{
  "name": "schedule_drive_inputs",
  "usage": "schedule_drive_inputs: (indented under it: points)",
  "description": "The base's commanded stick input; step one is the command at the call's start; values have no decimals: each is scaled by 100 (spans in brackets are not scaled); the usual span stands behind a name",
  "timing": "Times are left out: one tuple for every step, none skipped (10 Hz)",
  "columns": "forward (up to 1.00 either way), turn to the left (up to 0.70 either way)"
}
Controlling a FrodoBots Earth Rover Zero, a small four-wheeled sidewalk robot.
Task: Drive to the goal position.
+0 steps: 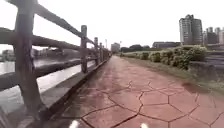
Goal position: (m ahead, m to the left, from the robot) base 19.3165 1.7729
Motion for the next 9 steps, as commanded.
schedule_drive_inputs:
  points:
    - [70,-27]
    - [70,-26]
    - [70,0]
    - [70,0]
    - [70,0]
    - [70,0]
    - [70,0]
    - [70,0]
    - [70,0]
